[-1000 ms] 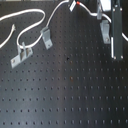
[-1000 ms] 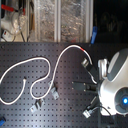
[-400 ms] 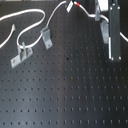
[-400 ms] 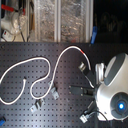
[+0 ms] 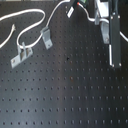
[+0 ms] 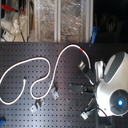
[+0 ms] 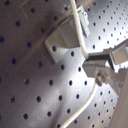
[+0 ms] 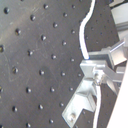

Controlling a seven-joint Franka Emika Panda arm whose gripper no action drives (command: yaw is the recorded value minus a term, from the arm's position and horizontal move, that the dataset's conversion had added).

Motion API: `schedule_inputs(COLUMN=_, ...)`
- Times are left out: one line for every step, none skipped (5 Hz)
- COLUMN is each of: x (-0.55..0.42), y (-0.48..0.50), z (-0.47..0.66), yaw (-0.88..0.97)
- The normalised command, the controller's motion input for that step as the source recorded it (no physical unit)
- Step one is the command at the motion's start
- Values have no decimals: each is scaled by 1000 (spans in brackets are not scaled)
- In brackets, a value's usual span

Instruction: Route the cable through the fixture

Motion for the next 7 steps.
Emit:
schedule_inputs(x=-174, y=254, z=-2, yaw=0)
schedule_inputs(x=-188, y=304, z=27, yaw=0)
schedule_inputs(x=-21, y=-1, z=20, yaw=-20)
schedule_inputs(x=-112, y=-4, z=276, yaw=-457)
schedule_inputs(x=-69, y=-8, z=196, yaw=-129)
schedule_inputs(x=-185, y=116, z=191, yaw=-49)
schedule_inputs(x=-44, y=216, z=-3, yaw=523)
